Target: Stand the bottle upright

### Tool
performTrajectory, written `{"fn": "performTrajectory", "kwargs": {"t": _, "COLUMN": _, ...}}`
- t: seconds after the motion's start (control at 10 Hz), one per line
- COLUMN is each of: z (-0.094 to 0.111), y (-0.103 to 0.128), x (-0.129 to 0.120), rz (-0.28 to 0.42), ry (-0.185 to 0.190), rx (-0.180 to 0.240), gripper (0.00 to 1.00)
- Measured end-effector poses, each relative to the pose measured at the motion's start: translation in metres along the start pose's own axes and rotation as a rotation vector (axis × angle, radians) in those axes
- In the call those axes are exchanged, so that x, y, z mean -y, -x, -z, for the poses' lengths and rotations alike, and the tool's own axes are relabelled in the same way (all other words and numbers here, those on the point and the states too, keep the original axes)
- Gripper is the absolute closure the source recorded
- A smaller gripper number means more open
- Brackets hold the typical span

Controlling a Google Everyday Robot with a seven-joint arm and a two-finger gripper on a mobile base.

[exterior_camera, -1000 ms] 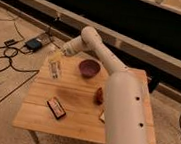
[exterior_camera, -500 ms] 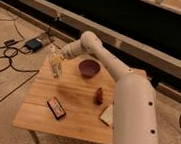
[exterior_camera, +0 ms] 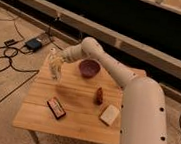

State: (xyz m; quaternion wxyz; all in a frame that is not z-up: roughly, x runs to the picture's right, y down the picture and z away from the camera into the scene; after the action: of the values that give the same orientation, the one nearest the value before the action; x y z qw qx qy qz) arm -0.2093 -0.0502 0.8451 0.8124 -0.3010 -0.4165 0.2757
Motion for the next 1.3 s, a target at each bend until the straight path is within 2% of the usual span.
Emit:
{"fn": "performTrajectory", "kwargs": {"t": 0.3, "z": -0.007, "y": -0.013, "x": -0.006, "rz": 0.028, "ry": 0.015, "rx": -0.019, "gripper": 1.00}}
{"fn": "performTrajectory", "kwargs": {"t": 0.6, "z": -0.012, "y": -0.028, "x": -0.005, "rz": 0.056, "ry": 0.023, "rx": -0.060, "gripper": 1.00}}
{"fn": "performTrajectory", "kwargs": {"t": 0.9, "z": -0.013, "y": -0.048, "x": -0.002, "rz": 0.119, "ry": 0.010, "rx": -0.172, "gripper": 1.00}}
{"fn": "performTrajectory", "kwargs": {"t": 1.3, "z": -0.014, "y": -0.047, "x": -0.002, "rz": 0.118, "ry": 0.010, "rx": -0.173, "gripper": 1.00}}
